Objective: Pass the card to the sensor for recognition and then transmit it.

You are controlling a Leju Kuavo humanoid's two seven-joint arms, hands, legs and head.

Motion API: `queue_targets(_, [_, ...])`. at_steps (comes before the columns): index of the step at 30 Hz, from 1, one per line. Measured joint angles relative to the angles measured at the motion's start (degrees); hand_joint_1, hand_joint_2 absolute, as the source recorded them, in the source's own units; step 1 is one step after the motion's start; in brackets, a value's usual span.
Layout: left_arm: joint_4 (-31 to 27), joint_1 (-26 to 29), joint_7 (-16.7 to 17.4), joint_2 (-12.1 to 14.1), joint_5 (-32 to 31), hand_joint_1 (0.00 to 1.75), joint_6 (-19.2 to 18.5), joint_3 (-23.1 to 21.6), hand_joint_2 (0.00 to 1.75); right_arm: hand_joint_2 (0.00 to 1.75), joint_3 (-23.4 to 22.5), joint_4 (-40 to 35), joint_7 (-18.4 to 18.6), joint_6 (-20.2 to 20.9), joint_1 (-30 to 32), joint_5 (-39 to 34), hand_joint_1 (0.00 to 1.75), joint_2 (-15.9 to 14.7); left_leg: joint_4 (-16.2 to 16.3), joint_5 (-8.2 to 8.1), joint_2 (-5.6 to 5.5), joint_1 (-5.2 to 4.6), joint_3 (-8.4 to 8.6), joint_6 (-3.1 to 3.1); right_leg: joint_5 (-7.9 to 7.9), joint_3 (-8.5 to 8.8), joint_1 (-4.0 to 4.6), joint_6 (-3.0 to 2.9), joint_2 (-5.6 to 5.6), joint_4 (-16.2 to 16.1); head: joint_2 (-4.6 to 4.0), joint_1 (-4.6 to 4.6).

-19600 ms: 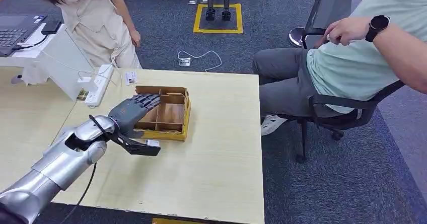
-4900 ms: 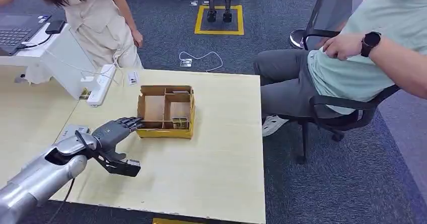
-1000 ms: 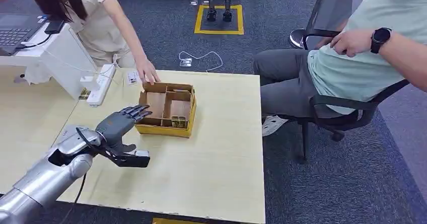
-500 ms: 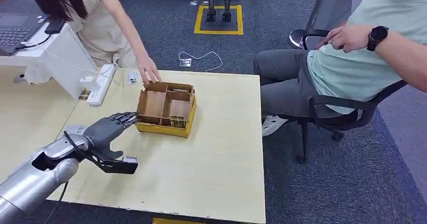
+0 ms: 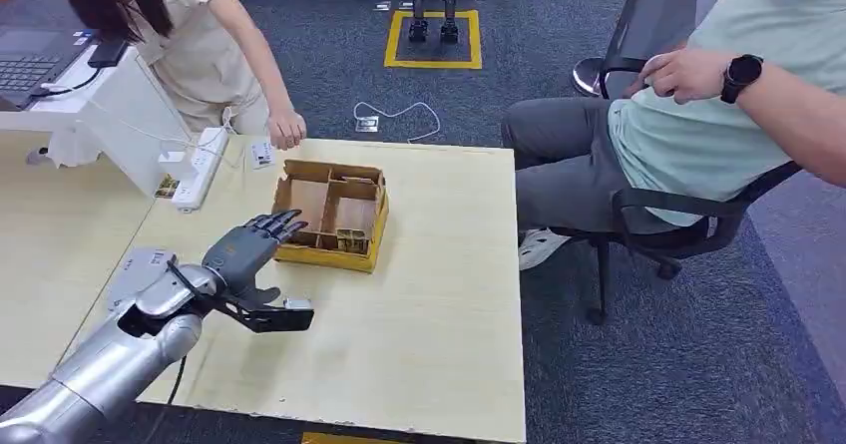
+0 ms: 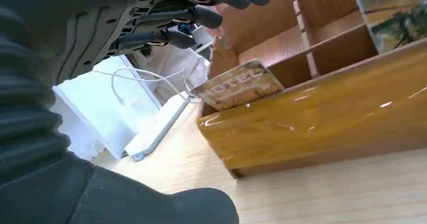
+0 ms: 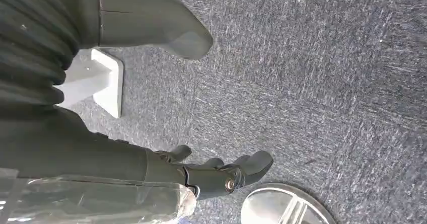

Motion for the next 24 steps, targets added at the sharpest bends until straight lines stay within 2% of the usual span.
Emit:
queue_targets(9, [0.76,0.30,0.13,-4.29,-1.35,0.00,3.25,0.02,1.75,1.75,-0.46,0.00,0.17,0.00,-0.01,0.04,0.00,0.04,0.01,0.00,0.00,-0.02,-0.03,0.00,0.01,0.01,-0.01,0.01,-0.01,0.00,0.00,0.02])
queue_targets(16, [1.90,0.66,2.21,-7.14,-4.72,0.00,6.90,0.85,1.75,1.75,-0.70,0.00,0.28,-0.04,-0.01,0.22,0.00,0.11,0.01,0.00,-0.04,-0.01,-0.03,0.00,0.01,0.01,-0.01,0.02,-0.03,0.00,0.00,0.00])
queue_targets(24, [3.41,0.68,3.32,-9.40,-5.99,0.00,8.39,2.56,1.75,1.75,-0.72,0.00,0.35,-0.07,0.00,0.22,0.00,0.13,0.01,0.00,-0.02,-0.01,-0.03,0.01,0.01,0.01,-0.01,0.02,-0.02,0.00,0.00,0.02])
